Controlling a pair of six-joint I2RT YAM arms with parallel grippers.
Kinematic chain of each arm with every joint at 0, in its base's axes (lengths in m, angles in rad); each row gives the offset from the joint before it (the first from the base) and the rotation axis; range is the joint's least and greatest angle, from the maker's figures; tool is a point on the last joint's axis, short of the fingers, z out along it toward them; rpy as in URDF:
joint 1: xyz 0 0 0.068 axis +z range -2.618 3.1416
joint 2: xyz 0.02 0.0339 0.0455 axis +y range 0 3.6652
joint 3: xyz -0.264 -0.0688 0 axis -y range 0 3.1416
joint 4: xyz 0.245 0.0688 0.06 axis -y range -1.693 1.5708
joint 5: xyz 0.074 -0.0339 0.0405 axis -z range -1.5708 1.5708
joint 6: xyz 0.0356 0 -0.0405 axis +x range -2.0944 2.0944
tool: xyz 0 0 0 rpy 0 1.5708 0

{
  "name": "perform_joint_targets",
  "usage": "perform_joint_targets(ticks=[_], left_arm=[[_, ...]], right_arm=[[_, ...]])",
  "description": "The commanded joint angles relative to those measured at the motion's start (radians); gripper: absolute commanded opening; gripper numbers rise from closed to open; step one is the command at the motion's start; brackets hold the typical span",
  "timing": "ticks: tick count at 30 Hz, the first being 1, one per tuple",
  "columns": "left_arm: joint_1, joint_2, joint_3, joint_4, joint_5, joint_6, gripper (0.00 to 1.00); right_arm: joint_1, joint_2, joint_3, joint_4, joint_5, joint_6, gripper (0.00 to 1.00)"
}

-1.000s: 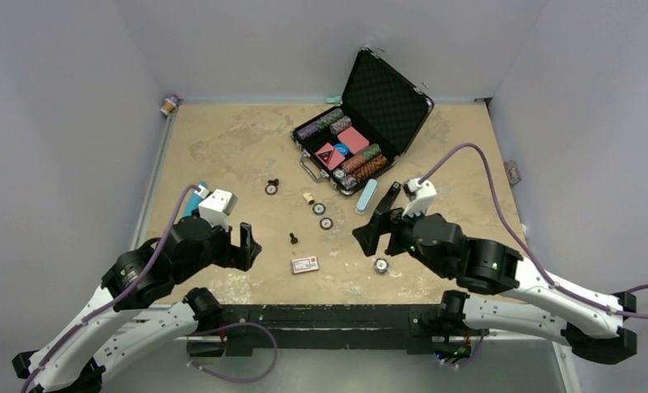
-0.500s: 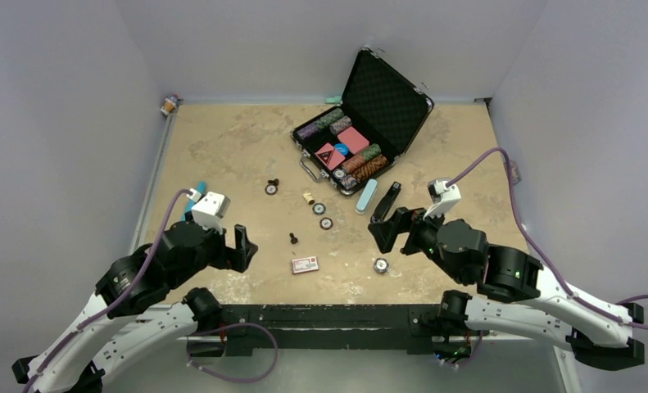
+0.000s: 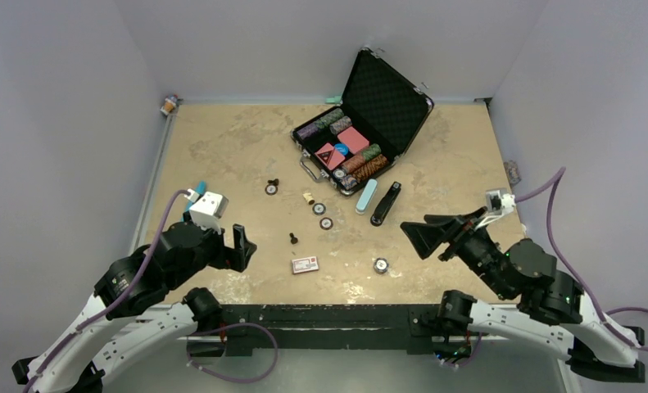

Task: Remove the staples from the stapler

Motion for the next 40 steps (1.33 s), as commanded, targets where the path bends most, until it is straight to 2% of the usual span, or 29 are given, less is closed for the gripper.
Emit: perform_joint_targets(ticks=[1,9,40], left_arm=[[0.004,-0.008,-0.002,0.025,-0.018,0.012,0.95],[0.004,-0.005,-0.001,0.023,-0.022,0.012,0.94],[0.005,-0.02,-0.002,0.022,-0.029,0.009,0.93]], right_arm=[[0.004,-0.112,-0.077,0.1,0.032,-0.02,0.99],[0.003,-0.181,-0.101,0.112,0.06,-0.016,0.99],[0.004,-0.095,-0.08,0.092,0.054,-0.021,0.99]])
